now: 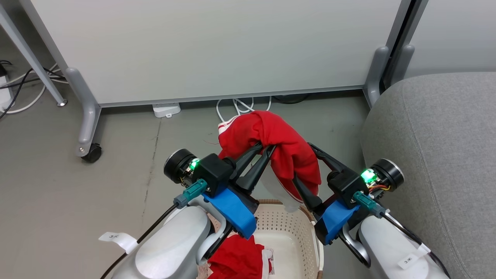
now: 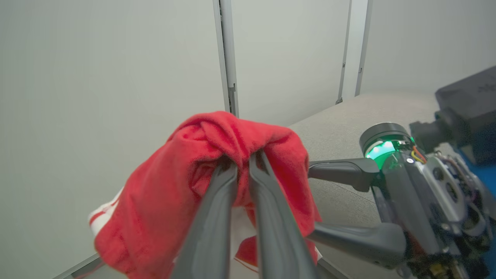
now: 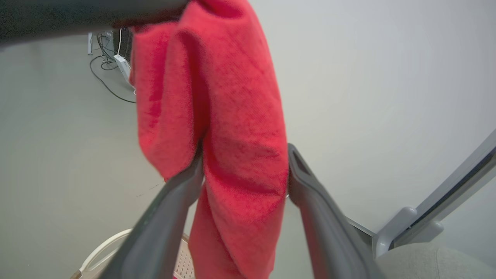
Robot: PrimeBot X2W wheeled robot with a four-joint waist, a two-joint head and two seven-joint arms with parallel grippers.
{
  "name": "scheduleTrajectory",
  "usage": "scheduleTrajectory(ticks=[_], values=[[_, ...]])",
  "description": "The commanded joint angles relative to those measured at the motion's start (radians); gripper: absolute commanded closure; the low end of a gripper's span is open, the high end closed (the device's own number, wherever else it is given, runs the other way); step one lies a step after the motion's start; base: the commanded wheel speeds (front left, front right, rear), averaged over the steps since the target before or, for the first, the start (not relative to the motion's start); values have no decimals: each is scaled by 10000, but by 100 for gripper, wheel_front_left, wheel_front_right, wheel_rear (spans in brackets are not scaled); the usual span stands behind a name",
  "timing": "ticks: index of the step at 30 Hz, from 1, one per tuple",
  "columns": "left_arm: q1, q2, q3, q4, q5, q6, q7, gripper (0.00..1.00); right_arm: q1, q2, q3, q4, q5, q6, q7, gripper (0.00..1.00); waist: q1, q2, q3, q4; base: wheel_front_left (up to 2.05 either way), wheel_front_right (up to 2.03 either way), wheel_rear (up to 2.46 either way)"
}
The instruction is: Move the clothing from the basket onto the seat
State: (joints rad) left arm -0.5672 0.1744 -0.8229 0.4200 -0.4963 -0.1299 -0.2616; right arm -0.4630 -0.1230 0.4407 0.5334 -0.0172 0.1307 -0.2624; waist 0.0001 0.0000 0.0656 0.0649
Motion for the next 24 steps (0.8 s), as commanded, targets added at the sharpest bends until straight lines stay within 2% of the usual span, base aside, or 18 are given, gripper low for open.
scheduleTrajectory(ticks=[1,2,24], values=[[-207,-6,4,-58,-29,-3,-50,100,-145,50,-23,25,36,1,-38,54,-1,0,4,-3,0,0,0],[-204,-2,-2,-70,-25,-4,-50,100,-153,80,-30,12,90,1,-38,100,-1,0,9,-2,0,0,0],[-164,55,63,32,15,-4,-49,100,136,152,-22,-171,560,1,-38,100,-1,0,20,-66,0,0,0]])
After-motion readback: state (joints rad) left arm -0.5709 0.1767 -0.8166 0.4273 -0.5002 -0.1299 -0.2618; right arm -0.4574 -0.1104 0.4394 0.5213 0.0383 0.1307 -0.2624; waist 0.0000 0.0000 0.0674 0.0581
